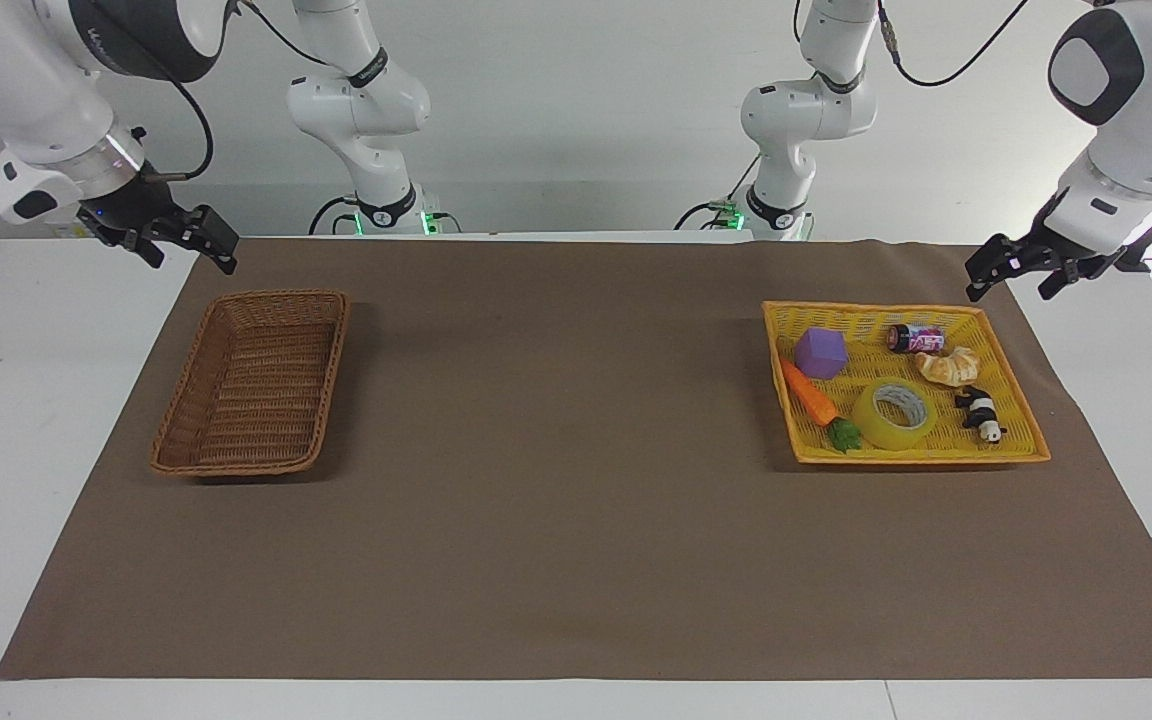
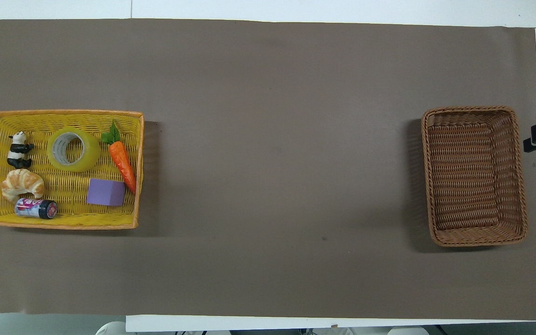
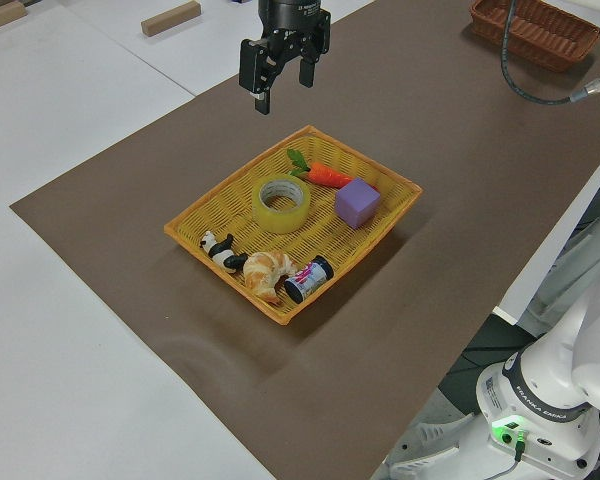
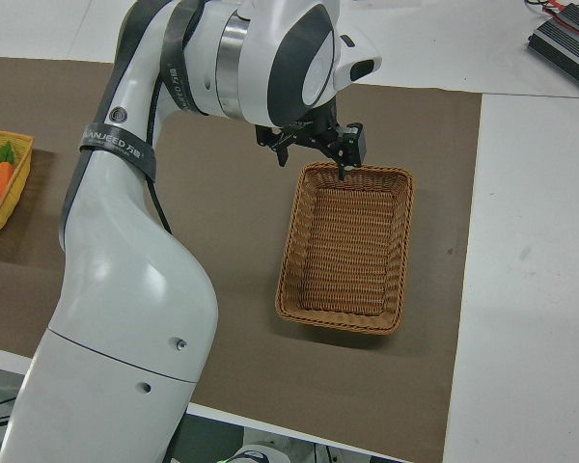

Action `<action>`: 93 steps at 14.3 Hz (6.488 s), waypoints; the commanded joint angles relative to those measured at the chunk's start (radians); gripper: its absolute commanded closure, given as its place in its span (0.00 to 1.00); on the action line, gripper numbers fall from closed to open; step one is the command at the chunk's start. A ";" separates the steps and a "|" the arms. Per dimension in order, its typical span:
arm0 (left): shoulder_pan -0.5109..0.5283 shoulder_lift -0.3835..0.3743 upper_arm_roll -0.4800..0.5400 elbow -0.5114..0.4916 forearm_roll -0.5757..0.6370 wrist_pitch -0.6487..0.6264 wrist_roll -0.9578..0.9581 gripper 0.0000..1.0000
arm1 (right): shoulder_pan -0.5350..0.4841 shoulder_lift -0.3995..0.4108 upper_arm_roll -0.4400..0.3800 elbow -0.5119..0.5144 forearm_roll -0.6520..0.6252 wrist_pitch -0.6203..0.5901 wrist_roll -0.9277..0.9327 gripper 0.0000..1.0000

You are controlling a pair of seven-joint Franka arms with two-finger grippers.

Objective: Move tape to another basket

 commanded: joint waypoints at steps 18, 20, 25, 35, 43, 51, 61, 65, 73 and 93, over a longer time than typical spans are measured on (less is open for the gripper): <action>0.038 0.084 -0.003 -0.544 0.006 0.729 -0.105 0.22 | -0.004 -0.024 0.005 -0.027 -0.009 0.011 -0.014 0.00; 0.031 0.097 -0.003 -0.543 0.006 0.739 -0.108 0.28 | -0.004 -0.024 0.005 -0.027 -0.009 0.009 -0.014 0.00; 0.037 0.146 -0.005 -0.540 0.006 0.808 -0.105 0.31 | -0.004 -0.024 0.005 -0.027 -0.009 0.009 -0.014 0.00; 0.026 0.187 -0.005 -0.339 0.006 0.598 -0.109 1.00 | -0.004 -0.024 0.005 -0.026 -0.010 0.009 -0.014 0.00; -0.323 0.190 -0.014 0.099 -0.089 0.188 -0.670 1.00 | -0.004 -0.024 0.005 -0.026 -0.009 0.009 -0.014 0.00; -0.607 0.192 -0.015 0.166 -0.401 0.217 -0.879 0.99 | -0.007 -0.024 0.005 -0.026 -0.006 0.009 -0.029 0.00; -0.588 0.172 0.001 0.163 -0.352 0.102 -0.823 1.00 | 0.097 -0.018 0.015 -0.276 0.952 0.200 -0.183 0.00; -0.585 0.132 0.001 0.163 -0.306 0.039 -0.817 1.00 | 0.281 0.070 0.015 -0.284 1.205 0.429 -0.183 0.00; -0.582 0.131 0.001 0.158 -0.304 0.065 -0.800 1.00 | 0.434 0.137 0.016 -0.281 1.390 0.571 -0.136 0.00; -0.589 0.117 -0.003 0.131 -0.303 0.065 -0.801 1.00 | 0.528 0.139 0.016 -0.282 1.377 0.647 -0.133 0.89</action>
